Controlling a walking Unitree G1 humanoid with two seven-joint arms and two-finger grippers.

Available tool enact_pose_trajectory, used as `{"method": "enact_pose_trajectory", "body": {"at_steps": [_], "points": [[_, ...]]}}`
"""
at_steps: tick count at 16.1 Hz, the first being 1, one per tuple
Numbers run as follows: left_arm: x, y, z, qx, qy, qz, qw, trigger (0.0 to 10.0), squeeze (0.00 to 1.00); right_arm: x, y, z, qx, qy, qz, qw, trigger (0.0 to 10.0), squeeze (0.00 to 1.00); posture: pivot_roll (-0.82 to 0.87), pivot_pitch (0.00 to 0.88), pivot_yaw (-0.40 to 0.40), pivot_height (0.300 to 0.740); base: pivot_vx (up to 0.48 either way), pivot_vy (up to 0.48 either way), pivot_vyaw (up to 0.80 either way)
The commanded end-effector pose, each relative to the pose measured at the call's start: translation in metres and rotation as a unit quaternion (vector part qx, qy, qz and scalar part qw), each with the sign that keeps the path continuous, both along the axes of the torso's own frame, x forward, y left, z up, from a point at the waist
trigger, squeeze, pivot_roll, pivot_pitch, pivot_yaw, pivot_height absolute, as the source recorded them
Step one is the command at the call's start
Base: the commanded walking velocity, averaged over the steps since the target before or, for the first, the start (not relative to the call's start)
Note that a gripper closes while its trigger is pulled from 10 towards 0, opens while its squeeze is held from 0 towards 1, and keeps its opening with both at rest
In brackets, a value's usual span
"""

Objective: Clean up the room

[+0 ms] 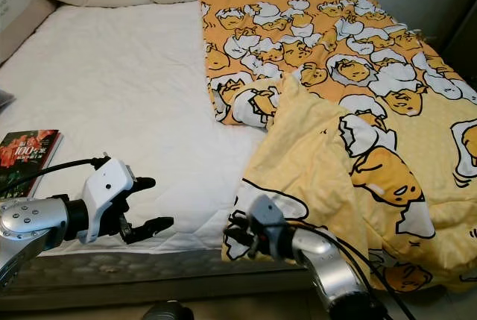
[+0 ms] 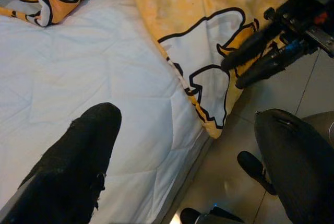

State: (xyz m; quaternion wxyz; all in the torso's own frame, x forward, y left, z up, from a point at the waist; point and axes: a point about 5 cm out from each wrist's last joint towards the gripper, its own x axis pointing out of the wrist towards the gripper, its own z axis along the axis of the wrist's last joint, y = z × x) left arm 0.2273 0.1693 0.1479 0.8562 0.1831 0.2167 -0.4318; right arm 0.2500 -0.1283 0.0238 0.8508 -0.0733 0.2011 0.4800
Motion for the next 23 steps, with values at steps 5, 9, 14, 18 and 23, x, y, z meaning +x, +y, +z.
{"method": "enact_pose_trajectory", "body": {"at_steps": [5, 9, 14, 18, 23], "points": [[-0.001, -0.001, 0.003, 0.006, -0.003, -0.008, 1.000, 10.0, 0.00, 0.042, -0.013, 0.002, -0.085, -0.061, -0.230, 0.967, 10.0, 1.00, 0.25, 0.037, 0.032, 0.740, 0.000, 0.000, 0.00], [0.000, -0.001, 0.004, 0.009, -0.003, -0.007, 1.000, 10.0, 0.00, 0.058, -0.004, -0.010, -0.065, 0.012, -0.365, 0.929, 10.0, 1.00, 0.28, 0.058, 0.034, 0.740, 0.000, 0.000, 0.00], [-0.004, 0.006, 0.009, 0.021, 0.000, 0.001, 1.000, 10.0, 0.00, 0.070, 0.024, -0.007, -0.086, 0.042, -0.398, 0.912, 10.0, 1.00, 0.32, 0.107, 0.027, 0.740, 0.000, 0.000, 0.00], [-0.011, 0.008, 0.011, 0.024, 0.006, 0.005, 1.000, 10.0, 0.00, 0.067, 0.040, -0.010, -0.097, 0.070, -0.374, 0.920, 10.0, 0.00, 0.36, 0.145, 0.025, 0.740, 0.000, 0.000, 0.00], [-0.022, 0.008, 0.016, 0.028, 0.017, 0.007, 0.999, 10.0, 0.00, 0.056, 0.021, -0.025, -0.187, 0.075, -0.371, 0.906, 0.0, 0.00, 0.39, 0.198, 0.012, 0.740, 0.000, 0.000, 0.00]]}}
